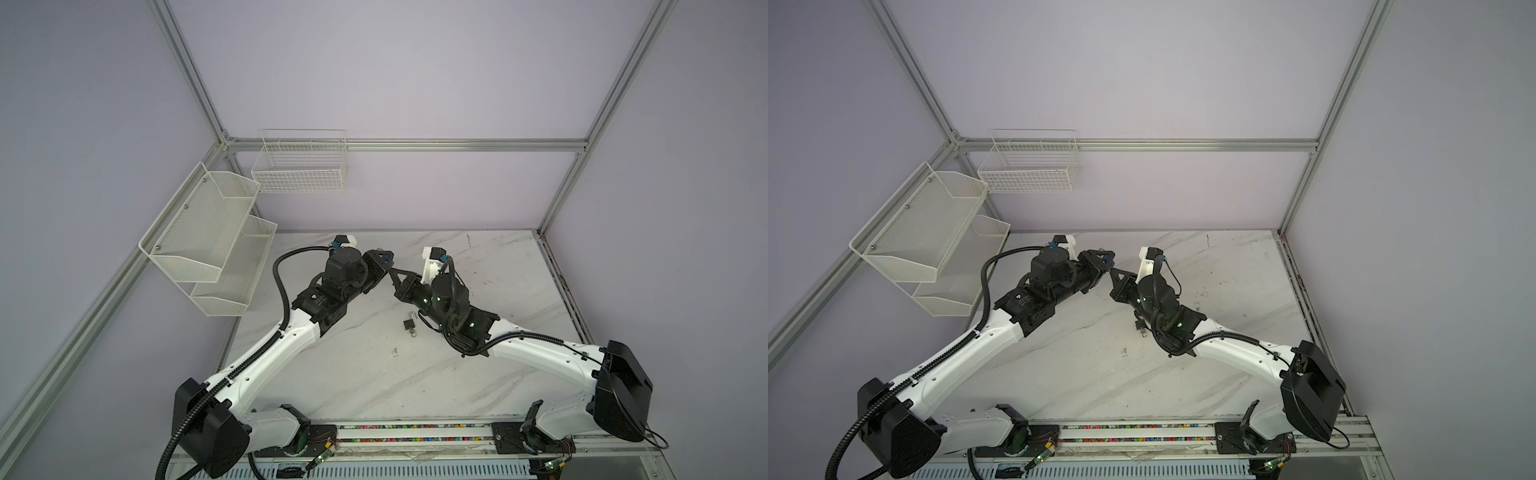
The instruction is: Unlock with the key
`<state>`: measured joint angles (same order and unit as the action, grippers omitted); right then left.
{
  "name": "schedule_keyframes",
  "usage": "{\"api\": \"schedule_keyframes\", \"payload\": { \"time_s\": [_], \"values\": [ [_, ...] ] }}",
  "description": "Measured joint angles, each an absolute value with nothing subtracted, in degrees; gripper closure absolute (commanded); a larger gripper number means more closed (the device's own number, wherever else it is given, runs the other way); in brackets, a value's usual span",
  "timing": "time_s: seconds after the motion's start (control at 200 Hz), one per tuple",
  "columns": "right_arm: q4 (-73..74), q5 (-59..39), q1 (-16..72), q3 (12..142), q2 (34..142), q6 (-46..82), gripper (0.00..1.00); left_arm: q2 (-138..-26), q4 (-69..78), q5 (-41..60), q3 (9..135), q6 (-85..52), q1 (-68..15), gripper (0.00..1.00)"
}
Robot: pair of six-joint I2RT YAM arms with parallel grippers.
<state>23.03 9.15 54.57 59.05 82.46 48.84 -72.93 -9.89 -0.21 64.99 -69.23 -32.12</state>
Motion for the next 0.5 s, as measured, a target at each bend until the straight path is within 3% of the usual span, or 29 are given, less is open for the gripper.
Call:
{"api": "schedule_keyframes", "payload": {
  "time_s": [0.5],
  "values": [
    [26.52, 5.54, 53.25, 57.65, 82.46, 58.94, 1.00, -72.75, -7.79, 0.21, 64.34, -68.73, -31.88, 0.89]
  ]
}}
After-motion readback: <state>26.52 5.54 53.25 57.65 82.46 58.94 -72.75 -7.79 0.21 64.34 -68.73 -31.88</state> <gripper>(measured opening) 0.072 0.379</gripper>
